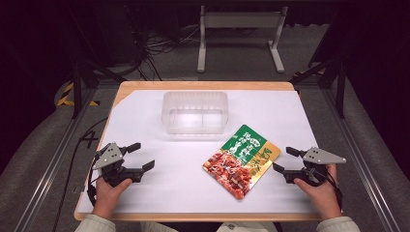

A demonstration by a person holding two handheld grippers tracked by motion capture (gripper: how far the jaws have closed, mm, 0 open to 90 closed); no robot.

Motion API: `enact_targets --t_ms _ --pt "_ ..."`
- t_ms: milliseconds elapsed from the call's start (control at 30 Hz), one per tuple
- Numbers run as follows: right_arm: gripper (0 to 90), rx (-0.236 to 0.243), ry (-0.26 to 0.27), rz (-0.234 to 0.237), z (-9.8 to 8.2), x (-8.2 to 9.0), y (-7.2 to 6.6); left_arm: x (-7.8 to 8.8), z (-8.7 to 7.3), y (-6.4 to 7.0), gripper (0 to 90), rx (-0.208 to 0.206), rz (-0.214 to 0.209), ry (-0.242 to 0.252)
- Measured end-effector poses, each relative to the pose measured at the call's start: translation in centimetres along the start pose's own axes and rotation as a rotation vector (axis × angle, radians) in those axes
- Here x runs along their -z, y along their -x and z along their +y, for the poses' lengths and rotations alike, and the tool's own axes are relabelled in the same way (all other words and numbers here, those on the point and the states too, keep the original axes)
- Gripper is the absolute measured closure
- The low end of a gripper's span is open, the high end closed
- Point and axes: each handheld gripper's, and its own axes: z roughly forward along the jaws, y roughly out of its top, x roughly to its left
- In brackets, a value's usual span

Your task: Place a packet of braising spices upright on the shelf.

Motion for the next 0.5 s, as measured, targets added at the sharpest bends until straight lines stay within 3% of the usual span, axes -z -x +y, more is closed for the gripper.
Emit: enact_targets --t_ms 267,500 --pt "16.2 0.018 0.014 0.012 1.4 0.1 -0.1 -0.1 0.0 0.1 15.8 -0.012 0.004 -0.01" --pt "15.2 0.008 -0.007 0.026 3.3 -0.2 0.5 0.2 -0.2 0.1 15.7 0.011 0.016 -0.014"
